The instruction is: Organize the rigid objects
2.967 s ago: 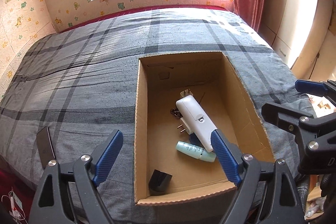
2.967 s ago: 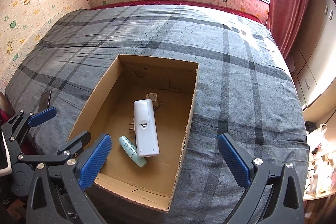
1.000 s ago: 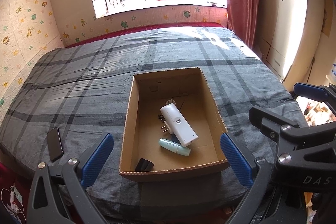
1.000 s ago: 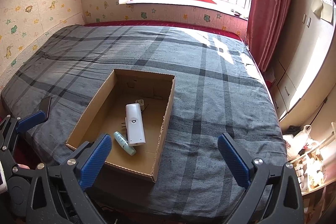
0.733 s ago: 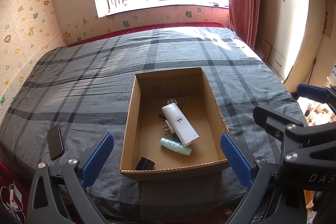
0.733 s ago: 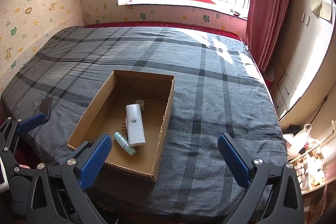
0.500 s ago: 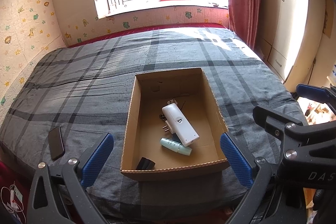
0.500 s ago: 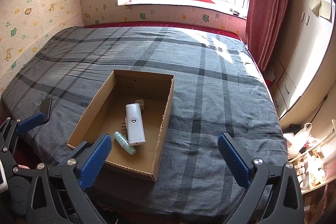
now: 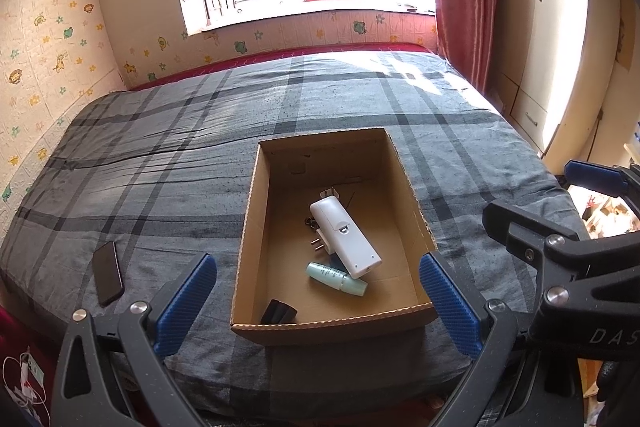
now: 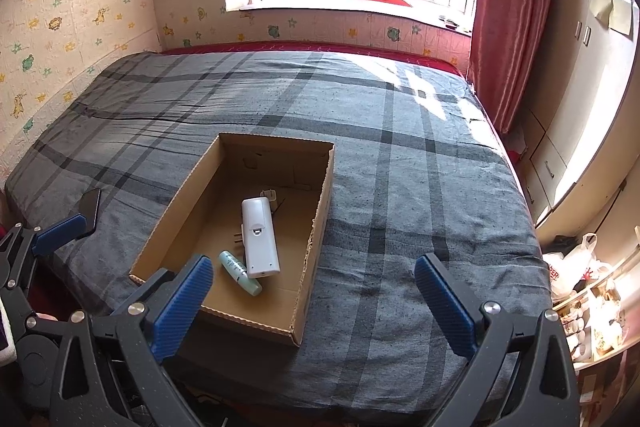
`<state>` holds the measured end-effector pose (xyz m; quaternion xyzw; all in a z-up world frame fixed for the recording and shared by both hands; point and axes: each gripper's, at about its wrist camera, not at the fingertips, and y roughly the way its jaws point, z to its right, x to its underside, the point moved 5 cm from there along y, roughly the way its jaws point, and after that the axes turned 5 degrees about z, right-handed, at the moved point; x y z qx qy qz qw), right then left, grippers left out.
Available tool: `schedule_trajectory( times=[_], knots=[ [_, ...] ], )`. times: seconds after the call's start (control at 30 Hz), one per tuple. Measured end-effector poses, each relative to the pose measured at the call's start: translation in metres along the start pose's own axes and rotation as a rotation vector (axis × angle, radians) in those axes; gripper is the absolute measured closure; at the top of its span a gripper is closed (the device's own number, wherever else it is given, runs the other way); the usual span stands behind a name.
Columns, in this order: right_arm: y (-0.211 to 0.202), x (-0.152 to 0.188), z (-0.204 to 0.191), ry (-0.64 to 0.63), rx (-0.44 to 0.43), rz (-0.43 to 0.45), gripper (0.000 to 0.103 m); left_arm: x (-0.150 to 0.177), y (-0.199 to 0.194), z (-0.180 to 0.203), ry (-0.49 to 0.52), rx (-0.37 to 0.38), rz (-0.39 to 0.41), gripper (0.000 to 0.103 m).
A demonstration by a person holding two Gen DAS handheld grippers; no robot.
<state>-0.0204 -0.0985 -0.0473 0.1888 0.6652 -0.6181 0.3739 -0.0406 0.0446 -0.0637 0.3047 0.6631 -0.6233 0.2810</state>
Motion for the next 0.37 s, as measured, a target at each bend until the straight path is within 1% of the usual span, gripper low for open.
schedule_trajectory(
  times=[0.2,0.37],
  knots=[
    [0.0021,-0.0015,0.0004,-0.001,0.002,0.001,0.0,-0.0008,0.0034,0.0001,0.002,0.007,-0.003,0.0],
    [0.0079,-0.0024,0.0028,0.008,0.0,-0.005,0.0,-0.0038,0.0078,-0.0028,-0.002,0.008,0.012,0.0]
  ],
)
